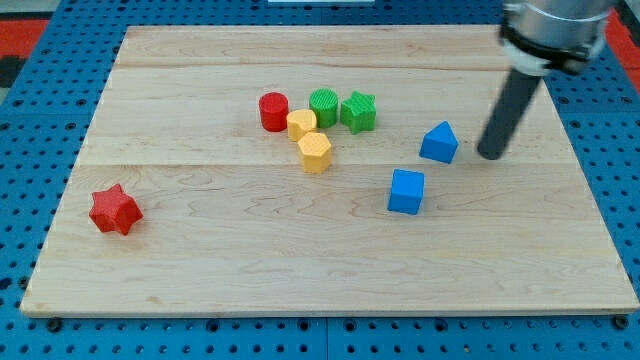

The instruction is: Move blue blocks to the group of blocks

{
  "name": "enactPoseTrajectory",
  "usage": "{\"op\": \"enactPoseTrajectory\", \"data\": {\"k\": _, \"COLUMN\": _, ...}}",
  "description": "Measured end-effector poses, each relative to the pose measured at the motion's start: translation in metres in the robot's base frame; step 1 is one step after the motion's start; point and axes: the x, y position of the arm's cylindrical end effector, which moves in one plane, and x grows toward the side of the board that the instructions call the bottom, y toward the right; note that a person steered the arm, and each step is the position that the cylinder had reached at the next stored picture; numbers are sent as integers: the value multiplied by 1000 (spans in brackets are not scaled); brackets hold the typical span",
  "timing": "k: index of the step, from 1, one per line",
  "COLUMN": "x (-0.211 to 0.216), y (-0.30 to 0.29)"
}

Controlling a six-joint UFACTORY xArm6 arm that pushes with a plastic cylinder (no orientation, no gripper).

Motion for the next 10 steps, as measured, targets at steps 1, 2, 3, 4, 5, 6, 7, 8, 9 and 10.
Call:
{"op": "enactPoseTrajectory", "data": {"k": 1, "x": -3, "y": -69}}
{"op": "enactPoseTrajectory", "data": {"k": 2, "x": -7, "y": -54}}
{"op": "enactPoseTrajectory", "data": {"k": 3, "x": 0, "y": -24}}
{"op": "enactPoseTrajectory", "data": {"k": 4, "x": -33, "y": -46}}
{"op": "enactPoseTrajectory", "data": {"k": 5, "x": -32, "y": -61}}
{"op": "enactPoseTrajectory", "data": {"k": 6, "x": -20, "y": -77}}
{"op": "enactPoseTrajectory", "data": {"k": 7, "x": -8, "y": -24}}
{"op": "enactPoseTrajectory", "data": {"k": 8, "x": 54, "y": 39}}
{"op": "enactPoseTrajectory", "data": {"k": 9, "x": 88, "y": 4}}
{"op": "enactPoseTrajectory", "data": {"k": 10, "x": 75, "y": -60}}
